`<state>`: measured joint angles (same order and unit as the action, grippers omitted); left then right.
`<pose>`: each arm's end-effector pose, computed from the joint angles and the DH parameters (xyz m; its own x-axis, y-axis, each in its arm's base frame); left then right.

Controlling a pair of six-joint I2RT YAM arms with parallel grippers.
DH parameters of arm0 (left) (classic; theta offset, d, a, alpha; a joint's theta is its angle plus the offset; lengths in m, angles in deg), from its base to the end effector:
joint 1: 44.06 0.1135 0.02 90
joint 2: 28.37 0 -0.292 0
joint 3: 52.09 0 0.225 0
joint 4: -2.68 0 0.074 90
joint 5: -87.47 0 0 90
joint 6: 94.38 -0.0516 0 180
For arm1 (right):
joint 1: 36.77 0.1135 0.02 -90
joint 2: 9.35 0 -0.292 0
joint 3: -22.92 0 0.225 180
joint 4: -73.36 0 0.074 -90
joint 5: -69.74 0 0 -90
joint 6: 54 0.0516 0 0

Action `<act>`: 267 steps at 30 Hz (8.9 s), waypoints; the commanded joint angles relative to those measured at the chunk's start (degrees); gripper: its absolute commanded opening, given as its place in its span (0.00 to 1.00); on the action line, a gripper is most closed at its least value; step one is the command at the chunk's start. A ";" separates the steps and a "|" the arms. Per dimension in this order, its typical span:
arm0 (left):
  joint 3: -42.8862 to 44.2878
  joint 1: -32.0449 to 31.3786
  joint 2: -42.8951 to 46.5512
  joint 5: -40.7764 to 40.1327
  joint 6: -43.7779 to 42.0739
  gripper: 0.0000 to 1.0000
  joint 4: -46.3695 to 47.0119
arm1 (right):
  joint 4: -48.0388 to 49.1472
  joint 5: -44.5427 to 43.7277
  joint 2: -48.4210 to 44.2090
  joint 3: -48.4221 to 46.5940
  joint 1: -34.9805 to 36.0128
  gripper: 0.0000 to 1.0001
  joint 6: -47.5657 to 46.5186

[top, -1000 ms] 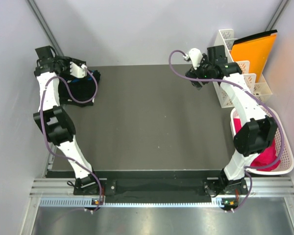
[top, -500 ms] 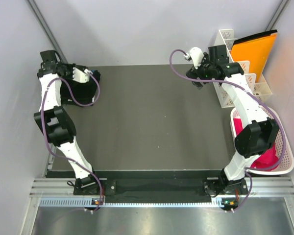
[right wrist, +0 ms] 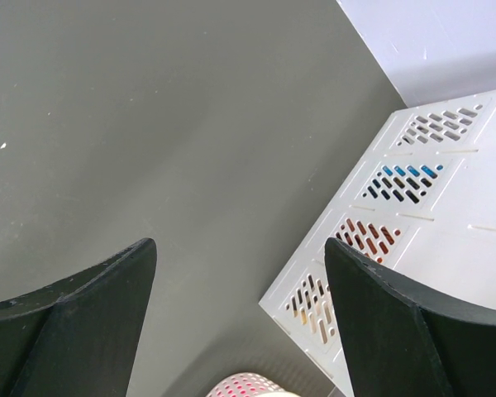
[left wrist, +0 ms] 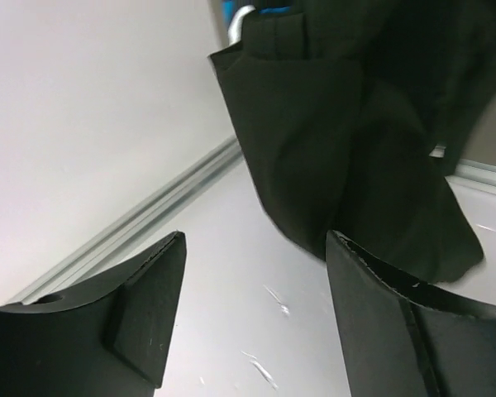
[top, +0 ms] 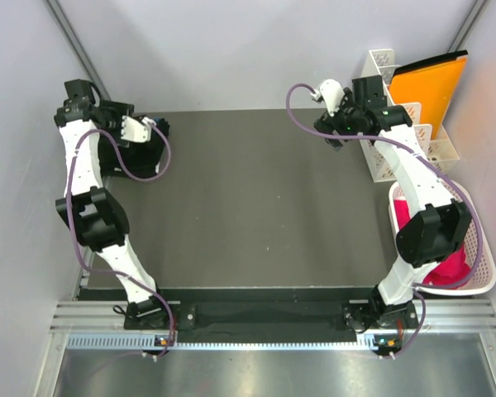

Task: Fold and stack the t-shirts
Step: Neatly place the folded tshirt to the corner

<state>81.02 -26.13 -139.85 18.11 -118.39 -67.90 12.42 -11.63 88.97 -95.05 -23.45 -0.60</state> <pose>0.4018 0.1109 0.3759 0.2300 0.9729 0.0244 0.6830 -0.1792 0.7081 0.3564 0.0923 0.3956 -0.3143 -0.6802 -0.6623 -0.6538 0.6609 -0.3685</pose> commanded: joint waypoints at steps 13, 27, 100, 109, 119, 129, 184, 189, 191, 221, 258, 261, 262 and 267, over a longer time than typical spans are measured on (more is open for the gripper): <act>-27.27 -4.92 25.67 -2.44 -30.57 0.75 -8.80 | -0.32 1.84 -2.87 -2.36 -0.05 0.83 -0.23; -42.17 -25.75 34.16 -25.39 28.55 0.81 20.76 | -1.90 3.94 0.20 -8.24 0.83 0.84 -0.93; -52.77 6.24 29.91 21.02 24.63 0.80 13.18 | -7.79 -7.74 2.58 -6.49 6.19 1.00 -4.97; -55.86 6.15 34.49 20.04 26.82 0.76 13.10 | -4.54 -10.29 0.82 -3.59 6.10 1.00 -7.43; -56.21 5.97 34.32 11.00 26.23 0.76 13.73 | -2.79 -12.66 -1.81 -0.96 6.02 1.00 -10.33; -54.10 4.48 31.85 5.90 20.24 0.75 1.50 | 3.28 -8.98 -5.51 9.59 5.84 1.00 -12.09; -88.12 0.61 17.36 -6.32 24.18 0.63 77.35 | -4.45 -12.67 4.95 -11.94 9.00 1.00 -13.94; -85.39 0.09 14.28 -8.86 25.16 0.63 79.28 | -4.97 -12.58 4.60 -11.67 9.18 1.00 -13.33; -84.52 0.08 13.66 -10.01 25.25 0.62 79.72 | -4.89 -12.49 4.25 -11.15 9.27 1.00 -13.41; -67.47 -0.09 38.00 0.53 30.35 0.00 49.58 | -3.04 -13.11 1.08 -7.81 10.32 1.00 -12.71; -37.40 -6.24 23.42 -8.69 25.09 0.00 49.04 | -1.11 -12.67 -5.25 1.42 10.23 1.00 -12.62; -37.50 -7.21 22.02 -10.54 26.21 0.00 51.18 | -1.11 -12.75 -5.33 1.42 10.23 1.00 -12.62; -35.92 -7.21 21.75 -9.93 26.82 0.00 48.90 | -1.11 -12.84 -5.34 1.51 10.32 1.00 -12.62; -36.87 -9.06 21.31 -10.80 28.68 0.00 48.52 | -1.02 -12.67 -4.98 1.60 10.23 1.00 -12.88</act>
<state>42.77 -34.00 -118.92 8.26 -90.83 -26.00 9.91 -24.72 86.59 -93.41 -13.99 -13.87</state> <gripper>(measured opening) 0.047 0.996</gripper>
